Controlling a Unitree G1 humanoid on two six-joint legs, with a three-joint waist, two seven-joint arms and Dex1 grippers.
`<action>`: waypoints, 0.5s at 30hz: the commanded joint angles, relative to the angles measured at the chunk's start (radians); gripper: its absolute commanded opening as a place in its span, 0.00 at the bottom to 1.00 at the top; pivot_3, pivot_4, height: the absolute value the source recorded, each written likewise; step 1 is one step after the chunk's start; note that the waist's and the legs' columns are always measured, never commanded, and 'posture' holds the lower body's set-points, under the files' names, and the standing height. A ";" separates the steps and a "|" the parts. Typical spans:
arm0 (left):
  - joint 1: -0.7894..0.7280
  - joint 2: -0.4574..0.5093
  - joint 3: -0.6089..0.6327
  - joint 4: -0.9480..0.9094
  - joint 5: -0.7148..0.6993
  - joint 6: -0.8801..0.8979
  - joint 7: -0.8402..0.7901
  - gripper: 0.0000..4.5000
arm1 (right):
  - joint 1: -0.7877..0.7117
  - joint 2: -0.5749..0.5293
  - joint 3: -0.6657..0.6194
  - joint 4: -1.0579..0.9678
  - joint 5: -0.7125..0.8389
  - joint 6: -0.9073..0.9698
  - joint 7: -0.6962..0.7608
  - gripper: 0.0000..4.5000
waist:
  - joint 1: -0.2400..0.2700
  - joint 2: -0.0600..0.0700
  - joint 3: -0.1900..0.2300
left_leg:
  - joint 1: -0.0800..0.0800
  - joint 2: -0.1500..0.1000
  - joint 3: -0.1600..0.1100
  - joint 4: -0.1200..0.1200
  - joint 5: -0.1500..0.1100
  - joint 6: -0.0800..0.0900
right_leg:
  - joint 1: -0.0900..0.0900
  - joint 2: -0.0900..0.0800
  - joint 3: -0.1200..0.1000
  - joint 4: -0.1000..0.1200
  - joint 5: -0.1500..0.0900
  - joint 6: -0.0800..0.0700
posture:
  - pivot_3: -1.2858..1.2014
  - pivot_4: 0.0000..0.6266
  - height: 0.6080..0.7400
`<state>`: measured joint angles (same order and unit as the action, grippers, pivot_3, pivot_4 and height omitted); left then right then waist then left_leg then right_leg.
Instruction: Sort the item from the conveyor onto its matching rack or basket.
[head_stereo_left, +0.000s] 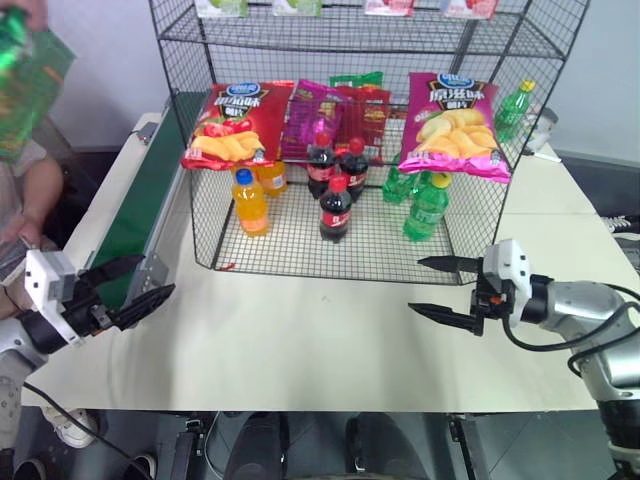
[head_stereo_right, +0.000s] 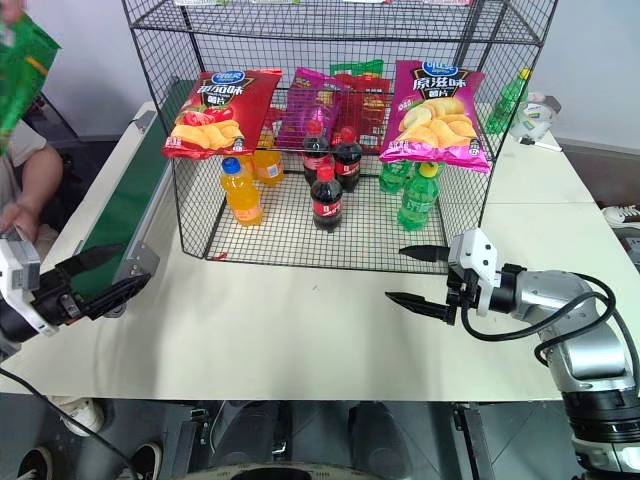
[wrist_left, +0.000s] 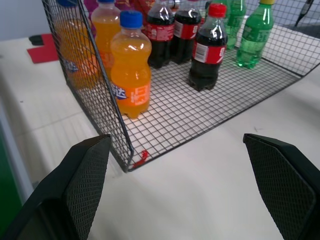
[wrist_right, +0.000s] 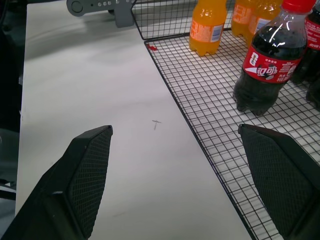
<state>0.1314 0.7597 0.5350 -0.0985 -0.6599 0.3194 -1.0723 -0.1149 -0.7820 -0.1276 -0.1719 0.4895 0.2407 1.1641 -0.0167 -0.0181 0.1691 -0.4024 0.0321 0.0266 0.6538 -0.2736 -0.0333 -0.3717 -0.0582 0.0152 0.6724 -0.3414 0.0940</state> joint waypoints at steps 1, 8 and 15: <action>0.003 0.008 0.032 -0.016 -0.021 0.002 -0.002 1.00 | -0.006 0.006 -0.014 -0.029 0.018 -0.006 -0.005 0.93 | 0.000 0.000 0.000 | 0.000 0.000 0.000 0.000 0.000 0.000 | 0.000 0.000 0.000 0.000 0.000 0.000 | 0.52 0.24 0.99; -0.016 0.005 0.021 0.009 0.024 -0.074 -0.011 1.00 | -0.012 0.010 -0.007 -0.027 0.012 -0.009 -0.006 0.93 | 0.001 0.000 0.000 | 0.000 0.000 0.000 0.000 0.000 0.000 | 0.000 0.000 0.000 0.000 0.000 0.000 | 0.52 0.24 0.99; -0.034 -0.010 0.008 0.035 0.077 -0.157 0.017 1.00 | -0.017 0.011 -0.003 -0.026 0.013 -0.008 -0.005 0.93 | 0.000 0.000 0.000 | 0.000 0.000 0.000 0.000 0.000 0.000 | 0.000 0.000 0.000 0.000 0.000 0.000 | 0.52 0.24 0.99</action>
<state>0.1014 0.7451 0.5276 -0.0563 -0.5830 0.1832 -1.0591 -0.1207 -0.7720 -0.1253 -0.1720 0.4932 0.2408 1.1570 -0.0165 -0.0181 0.1691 -0.4023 0.0321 0.0267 0.6540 -0.2736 -0.0333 -0.3718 -0.0580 0.0152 0.6726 -0.3414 0.0941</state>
